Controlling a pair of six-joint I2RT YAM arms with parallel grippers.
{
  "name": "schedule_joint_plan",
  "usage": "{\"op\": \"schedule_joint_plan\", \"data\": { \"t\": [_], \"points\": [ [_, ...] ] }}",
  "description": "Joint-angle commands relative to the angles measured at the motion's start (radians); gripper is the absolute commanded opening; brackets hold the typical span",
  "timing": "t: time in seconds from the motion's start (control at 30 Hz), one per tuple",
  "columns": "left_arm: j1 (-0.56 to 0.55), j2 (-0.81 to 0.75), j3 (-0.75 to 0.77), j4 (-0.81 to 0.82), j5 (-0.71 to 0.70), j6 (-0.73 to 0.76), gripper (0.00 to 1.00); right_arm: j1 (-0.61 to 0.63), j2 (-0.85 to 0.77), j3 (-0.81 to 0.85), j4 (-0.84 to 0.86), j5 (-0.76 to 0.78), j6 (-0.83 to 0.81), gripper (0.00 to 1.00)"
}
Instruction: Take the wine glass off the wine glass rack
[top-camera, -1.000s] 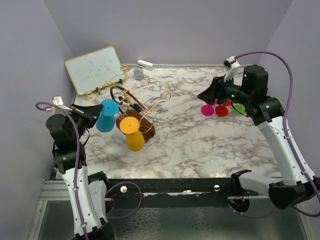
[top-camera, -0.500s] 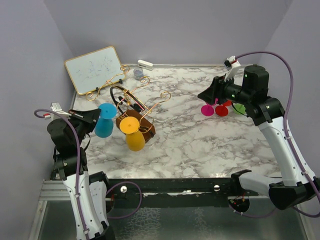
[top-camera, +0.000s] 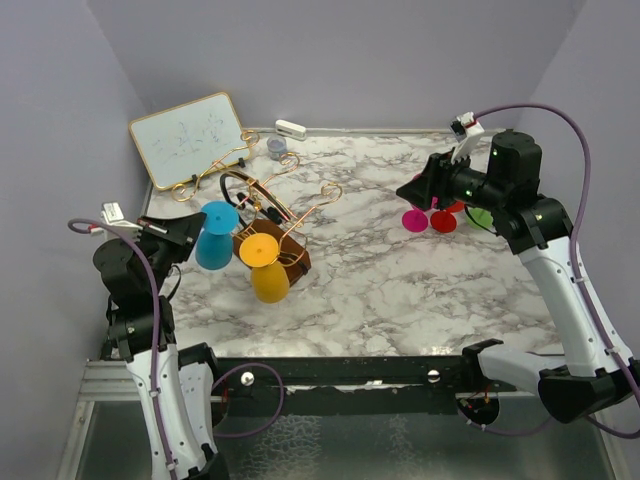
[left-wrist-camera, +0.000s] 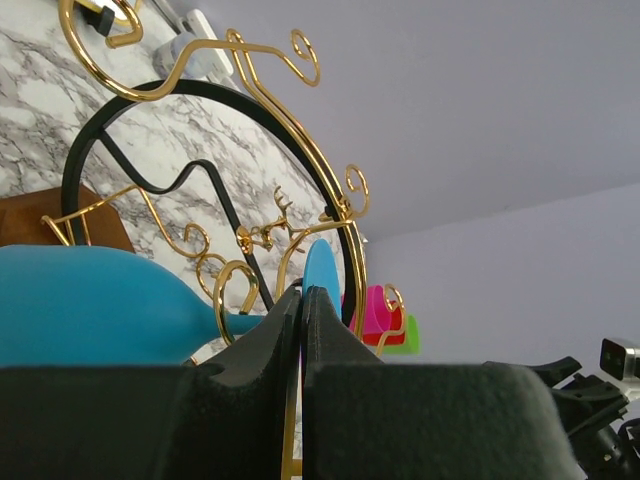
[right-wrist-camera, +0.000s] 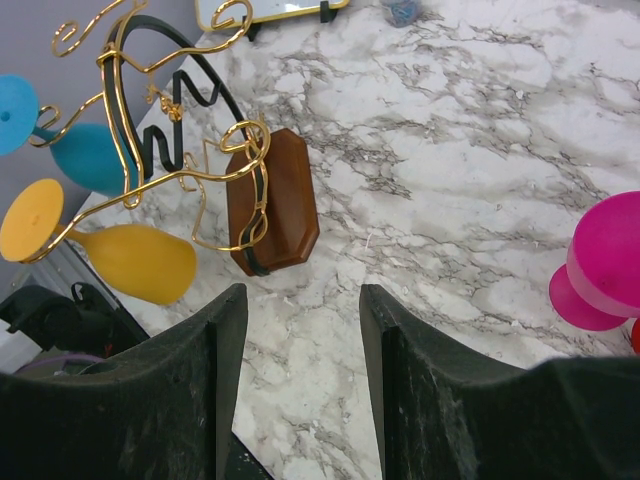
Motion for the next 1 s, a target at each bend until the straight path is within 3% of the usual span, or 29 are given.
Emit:
{"op": "schedule_joint_plan", "data": {
  "t": [0.0, 0.53, 0.8, 0.97],
  "points": [
    [-0.009, 0.014, -0.011, 0.088, 0.073, -0.04, 0.0, 0.006, -0.012, -0.004, 0.034, -0.007, 0.007, 0.49],
    [-0.014, 0.168, 0.042, 0.156, 0.041, 0.037, 0.0, 0.006, -0.005, -0.002, 0.038, -0.007, 0.008, 0.49],
    [-0.014, 0.324, 0.229, 0.179, -0.006, 0.117, 0.0, 0.006, -0.002, 0.005, 0.038, -0.011, 0.009, 0.49],
    [-0.013, 0.396, 0.297, 0.277, 0.075, 0.059, 0.0, 0.005, 0.001, 0.015, 0.037, -0.018, 0.012, 0.49]
  ]
}}
